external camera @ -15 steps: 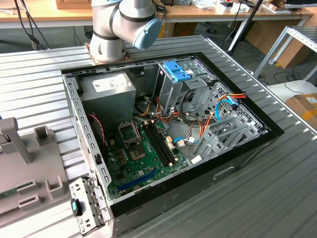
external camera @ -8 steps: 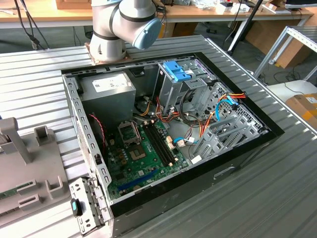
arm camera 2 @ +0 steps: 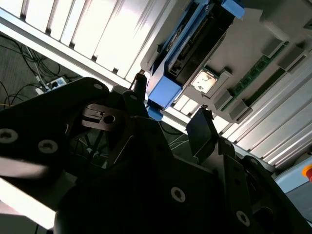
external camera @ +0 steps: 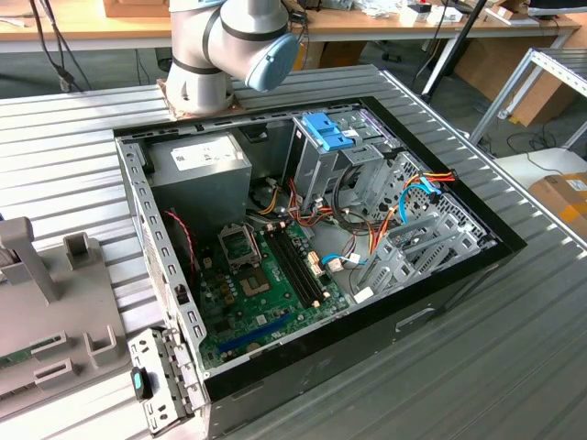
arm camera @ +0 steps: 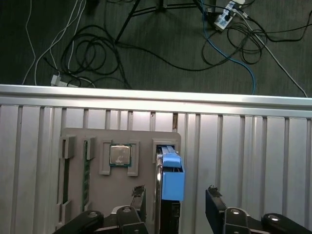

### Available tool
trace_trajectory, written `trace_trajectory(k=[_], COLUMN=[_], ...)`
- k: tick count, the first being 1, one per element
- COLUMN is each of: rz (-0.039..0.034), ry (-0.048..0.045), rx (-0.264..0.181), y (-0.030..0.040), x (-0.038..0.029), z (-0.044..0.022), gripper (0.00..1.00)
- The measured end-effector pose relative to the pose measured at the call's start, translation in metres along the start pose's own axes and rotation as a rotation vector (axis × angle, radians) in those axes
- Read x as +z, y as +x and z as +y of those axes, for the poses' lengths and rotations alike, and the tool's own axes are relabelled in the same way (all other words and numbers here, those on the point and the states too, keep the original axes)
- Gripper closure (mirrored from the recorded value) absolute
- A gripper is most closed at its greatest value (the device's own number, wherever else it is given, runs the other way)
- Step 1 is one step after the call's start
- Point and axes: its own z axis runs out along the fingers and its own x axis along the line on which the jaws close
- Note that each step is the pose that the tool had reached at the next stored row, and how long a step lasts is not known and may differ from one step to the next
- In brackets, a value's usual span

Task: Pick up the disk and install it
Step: 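Pick up the disk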

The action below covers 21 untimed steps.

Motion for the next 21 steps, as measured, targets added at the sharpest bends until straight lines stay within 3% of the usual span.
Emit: trace_trajectory(k=[4, 10, 14, 18, 21], rz=[0.0, 0.0, 0.0, 0.0, 0.0002], ry=[0.0, 0.0001, 0.0, 0.0007, 0.0029], rx=[0.0, 0.0, 0.0, 0.0, 0.0], y=[0.0, 0.0, -0.0001, -0.0002, -0.0002], x=[0.0107, 0.0137, 0.026, 0.0346, 0.0373], z=[-0.0004, -0.0005, -0.001, -0.0008, -0.0001], gripper=[0.4, 0.4, 0.4, 0.4, 0.4])
